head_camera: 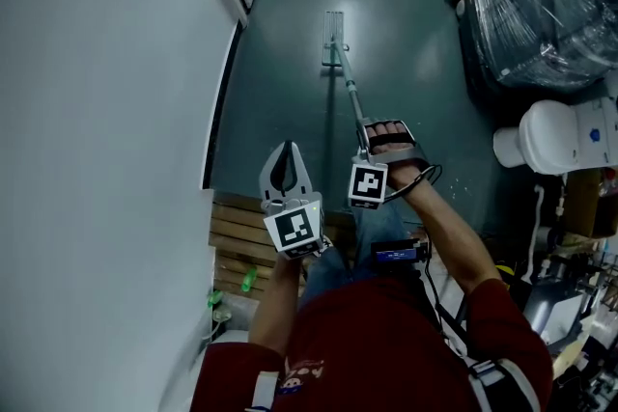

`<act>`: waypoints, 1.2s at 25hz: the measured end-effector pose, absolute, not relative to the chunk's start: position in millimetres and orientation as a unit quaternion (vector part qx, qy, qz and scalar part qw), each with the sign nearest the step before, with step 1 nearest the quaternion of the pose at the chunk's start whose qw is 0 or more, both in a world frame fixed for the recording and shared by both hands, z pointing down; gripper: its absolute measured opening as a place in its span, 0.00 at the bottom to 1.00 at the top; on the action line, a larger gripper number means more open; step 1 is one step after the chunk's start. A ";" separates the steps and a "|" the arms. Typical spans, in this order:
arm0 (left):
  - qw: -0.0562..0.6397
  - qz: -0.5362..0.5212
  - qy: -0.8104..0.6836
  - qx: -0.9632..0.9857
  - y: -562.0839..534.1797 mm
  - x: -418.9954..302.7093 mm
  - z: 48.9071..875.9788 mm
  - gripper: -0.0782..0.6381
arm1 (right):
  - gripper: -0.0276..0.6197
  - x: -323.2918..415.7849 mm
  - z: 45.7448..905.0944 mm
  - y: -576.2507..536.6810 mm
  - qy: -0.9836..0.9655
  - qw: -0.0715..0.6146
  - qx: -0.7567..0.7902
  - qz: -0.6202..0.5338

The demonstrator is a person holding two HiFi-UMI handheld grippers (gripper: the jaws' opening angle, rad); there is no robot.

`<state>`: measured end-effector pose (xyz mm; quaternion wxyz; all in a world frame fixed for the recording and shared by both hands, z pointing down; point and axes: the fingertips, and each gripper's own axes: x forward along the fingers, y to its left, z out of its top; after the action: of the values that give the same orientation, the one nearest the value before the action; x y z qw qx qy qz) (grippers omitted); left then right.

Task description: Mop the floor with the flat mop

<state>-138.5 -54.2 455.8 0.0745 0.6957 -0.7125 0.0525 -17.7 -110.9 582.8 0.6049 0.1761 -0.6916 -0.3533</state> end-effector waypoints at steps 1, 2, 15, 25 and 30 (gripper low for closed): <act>0.073 0.052 -0.712 0.697 -50.3 -137.5 453.5 0.13 | 0.23 -15.5 579.1 -105.0 -0.690 0.607 0.176 -0.353; 0.072 0.051 -0.711 0.698 -46.3 -136.0 451.1 0.13 | 0.23 -12.9 573.8 -99.6 -0.688 0.610 0.176 -0.352; 0.067 0.043 -0.699 0.711 19.2 -119.5 428.3 0.13 | 0.23 14.7 539.7 -12.3 -0.691 0.621 0.174 -0.326; 0.056 0.052 -0.688 0.721 56.6 -109.3 420.0 0.13 | 0.23 31.6 539.0 45.5 -0.687 0.634 0.173 -0.309; 0.050 0.045 -0.683 0.727 71.5 -99.3 410.9 0.13 | 0.23 40.6 519.5 70.6 -0.694 0.631 0.182 -0.294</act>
<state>-99.3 71.5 410.9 0.0503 0.7274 -0.6829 0.0451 40.6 70.6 519.5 0.6312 0.1824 -0.6940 -0.2944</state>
